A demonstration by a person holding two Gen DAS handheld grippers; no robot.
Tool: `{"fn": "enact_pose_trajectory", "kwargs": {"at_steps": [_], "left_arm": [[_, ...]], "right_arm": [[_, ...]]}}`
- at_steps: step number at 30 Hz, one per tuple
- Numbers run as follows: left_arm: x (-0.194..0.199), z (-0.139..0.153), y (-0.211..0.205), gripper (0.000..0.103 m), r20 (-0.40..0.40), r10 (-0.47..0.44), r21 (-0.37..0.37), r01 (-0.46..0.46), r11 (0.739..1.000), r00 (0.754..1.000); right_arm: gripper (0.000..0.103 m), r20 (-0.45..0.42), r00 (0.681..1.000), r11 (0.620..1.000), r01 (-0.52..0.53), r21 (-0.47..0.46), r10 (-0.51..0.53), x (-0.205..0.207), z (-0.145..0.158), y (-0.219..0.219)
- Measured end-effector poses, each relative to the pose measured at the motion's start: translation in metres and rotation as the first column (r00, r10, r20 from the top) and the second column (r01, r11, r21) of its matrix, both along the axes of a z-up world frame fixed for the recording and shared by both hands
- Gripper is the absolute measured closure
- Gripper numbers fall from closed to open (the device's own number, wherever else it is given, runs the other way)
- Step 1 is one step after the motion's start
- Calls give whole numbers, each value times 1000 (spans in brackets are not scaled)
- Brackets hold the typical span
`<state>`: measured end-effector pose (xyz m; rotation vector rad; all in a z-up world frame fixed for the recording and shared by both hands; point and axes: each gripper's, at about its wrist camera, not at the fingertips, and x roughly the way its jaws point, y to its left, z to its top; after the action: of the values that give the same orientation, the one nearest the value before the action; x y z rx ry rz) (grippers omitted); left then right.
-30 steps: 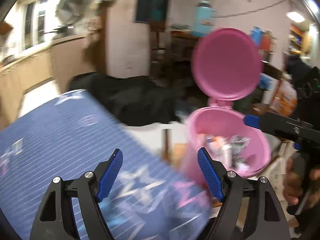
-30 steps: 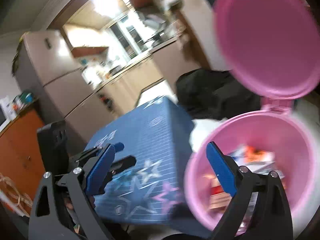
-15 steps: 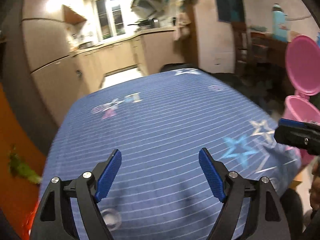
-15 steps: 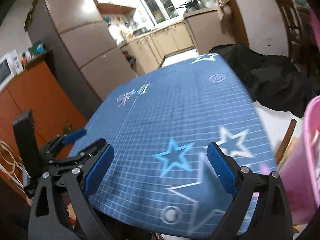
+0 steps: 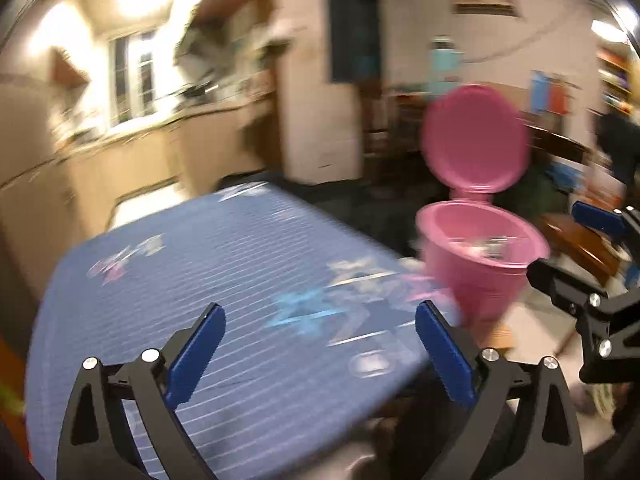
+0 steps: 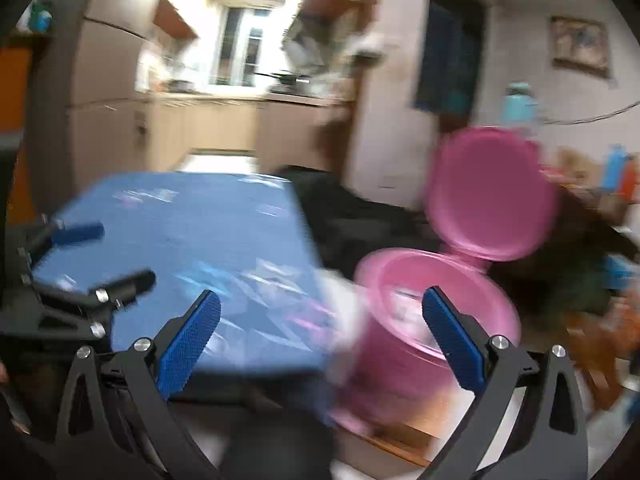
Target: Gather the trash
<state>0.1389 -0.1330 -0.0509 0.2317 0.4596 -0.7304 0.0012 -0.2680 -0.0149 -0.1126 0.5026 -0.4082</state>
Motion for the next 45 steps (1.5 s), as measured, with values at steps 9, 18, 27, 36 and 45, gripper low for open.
{"fn": "enact_pose_trajectory", "kwargs": {"at_steps": [9,18,27,36,45], "left_arm": [[-87,30,-119,5,187,-205,-51,218,975,961],[-135,19,-120,5,226,-143,-46,157,987,964],[-141,18,-110,5,202,-151,-43,163,986,968],[-130,15,-103,5,116,-166,-77,176,981,979],[-137,16,-104,5,120,-202,-73,211,975,972]], "right_arm": [[5,10,959,959,283,-26,-283,-119,5,-46],[5,67,921,923,381,52,-384,-148,3,-58],[5,74,917,919,385,86,-391,-154,4,-55],[5,40,924,924,377,71,-380,-146,1,-48],[5,46,924,924,376,65,-379,-148,6,-48]]}}
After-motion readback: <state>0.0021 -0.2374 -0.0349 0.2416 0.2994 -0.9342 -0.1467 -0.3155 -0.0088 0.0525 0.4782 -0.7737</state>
